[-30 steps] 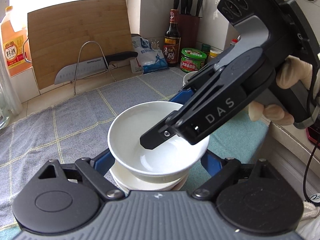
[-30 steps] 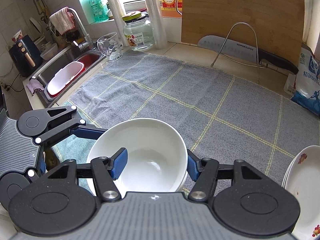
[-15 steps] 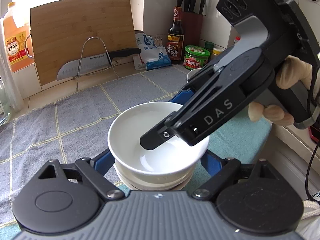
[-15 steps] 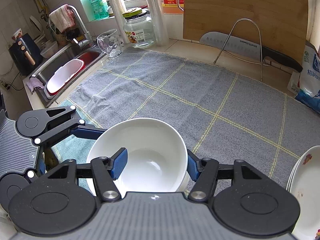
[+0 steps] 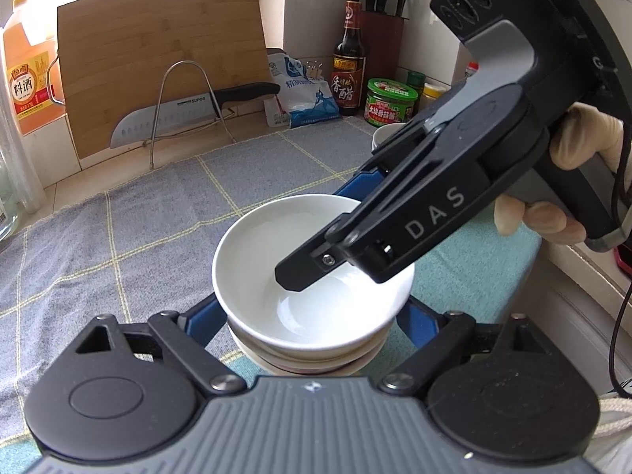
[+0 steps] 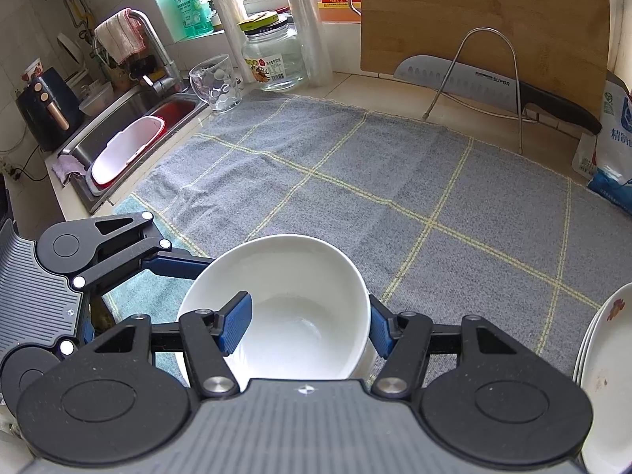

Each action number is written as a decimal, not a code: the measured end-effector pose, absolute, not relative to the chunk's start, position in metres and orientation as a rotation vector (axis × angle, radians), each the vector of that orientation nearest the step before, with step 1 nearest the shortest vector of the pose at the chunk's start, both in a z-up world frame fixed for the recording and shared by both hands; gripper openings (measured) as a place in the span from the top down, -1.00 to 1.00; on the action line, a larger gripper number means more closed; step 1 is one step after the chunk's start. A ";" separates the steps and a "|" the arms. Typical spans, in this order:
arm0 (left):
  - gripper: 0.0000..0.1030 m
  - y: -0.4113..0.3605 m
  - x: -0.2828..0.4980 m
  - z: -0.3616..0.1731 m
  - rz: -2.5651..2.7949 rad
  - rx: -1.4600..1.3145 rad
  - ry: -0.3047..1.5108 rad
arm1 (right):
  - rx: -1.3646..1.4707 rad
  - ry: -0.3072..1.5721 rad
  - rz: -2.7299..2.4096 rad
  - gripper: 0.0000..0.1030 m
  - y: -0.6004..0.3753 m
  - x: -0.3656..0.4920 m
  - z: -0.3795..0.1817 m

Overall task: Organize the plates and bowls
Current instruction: 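Lower the white bowl into the nested bowls and open the right tool, then grasp the stack of bowls from opposite rims with both tools, then lift the bowl stack and carry it over the flower-printed plates with both tools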

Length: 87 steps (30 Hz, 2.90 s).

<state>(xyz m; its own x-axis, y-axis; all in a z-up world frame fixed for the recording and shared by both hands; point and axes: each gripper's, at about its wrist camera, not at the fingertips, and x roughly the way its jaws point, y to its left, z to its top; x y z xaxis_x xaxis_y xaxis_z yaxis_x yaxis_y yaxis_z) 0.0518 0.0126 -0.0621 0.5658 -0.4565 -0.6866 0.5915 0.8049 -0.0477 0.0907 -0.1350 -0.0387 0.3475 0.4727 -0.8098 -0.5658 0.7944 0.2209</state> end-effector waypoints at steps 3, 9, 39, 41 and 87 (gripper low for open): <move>-0.78 0.012 0.052 -0.063 -0.620 0.200 0.747 | -0.098 1.013 0.673 -0.30 -0.136 0.092 -0.039; -0.85 0.009 0.052 -0.064 -0.613 0.213 0.749 | -0.092 1.012 0.680 -0.30 -0.136 0.092 -0.042; -0.89 0.044 0.052 -0.092 -0.722 0.300 0.808 | -0.315 0.919 0.788 -1.00 -0.160 0.033 -0.047; -0.88 0.042 0.056 -0.098 -0.735 0.316 0.813 | -0.329 0.934 0.770 -1.00 -0.159 0.032 -0.058; -0.73 0.028 0.098 -0.105 -1.150 0.518 0.765 | -0.491 0.966 0.904 -0.68 -0.134 0.058 -0.096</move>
<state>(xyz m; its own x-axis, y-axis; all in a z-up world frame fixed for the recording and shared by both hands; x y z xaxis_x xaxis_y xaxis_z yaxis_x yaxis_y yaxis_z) 0.0983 0.0276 -0.1047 0.2075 -0.6115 -0.7635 0.9406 0.3391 -0.0160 0.0585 -0.1344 -0.0958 0.2612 0.4321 -0.8632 -0.8327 0.5531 0.0249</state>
